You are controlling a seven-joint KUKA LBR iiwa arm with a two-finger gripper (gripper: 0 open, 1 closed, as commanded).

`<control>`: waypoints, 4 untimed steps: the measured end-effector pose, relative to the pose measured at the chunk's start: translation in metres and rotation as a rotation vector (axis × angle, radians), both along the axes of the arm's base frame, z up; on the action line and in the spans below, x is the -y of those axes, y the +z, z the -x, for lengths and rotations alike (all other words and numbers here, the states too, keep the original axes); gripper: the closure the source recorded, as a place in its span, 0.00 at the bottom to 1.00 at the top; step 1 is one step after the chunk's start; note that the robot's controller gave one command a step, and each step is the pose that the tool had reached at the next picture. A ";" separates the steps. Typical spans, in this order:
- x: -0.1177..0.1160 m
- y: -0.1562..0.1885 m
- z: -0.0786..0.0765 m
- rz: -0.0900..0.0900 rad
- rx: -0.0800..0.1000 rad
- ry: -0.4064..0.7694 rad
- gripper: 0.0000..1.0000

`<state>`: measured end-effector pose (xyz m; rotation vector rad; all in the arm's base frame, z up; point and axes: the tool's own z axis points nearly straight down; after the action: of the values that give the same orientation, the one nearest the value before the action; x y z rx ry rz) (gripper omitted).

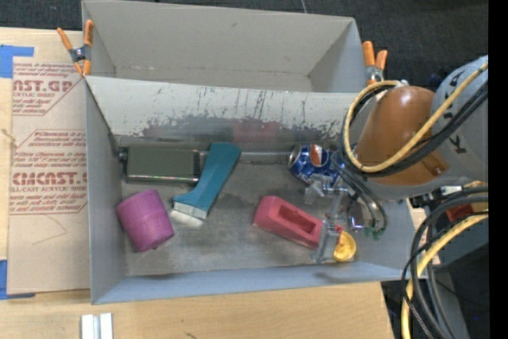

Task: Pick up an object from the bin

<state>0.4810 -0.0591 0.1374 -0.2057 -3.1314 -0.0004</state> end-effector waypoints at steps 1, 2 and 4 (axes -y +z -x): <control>-0.001 -0.005 -0.003 0.000 0.004 0.004 0.00; 0.001 -0.055 -0.003 0.000 0.003 -0.203 0.00; -0.005 -0.068 -0.002 0.002 0.004 -0.155 1.00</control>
Offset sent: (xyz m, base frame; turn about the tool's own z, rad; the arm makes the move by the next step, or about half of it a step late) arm 0.0029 -0.0015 -0.0674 0.2218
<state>0.4831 -0.0542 0.0690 -0.4476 -3.1102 0.0016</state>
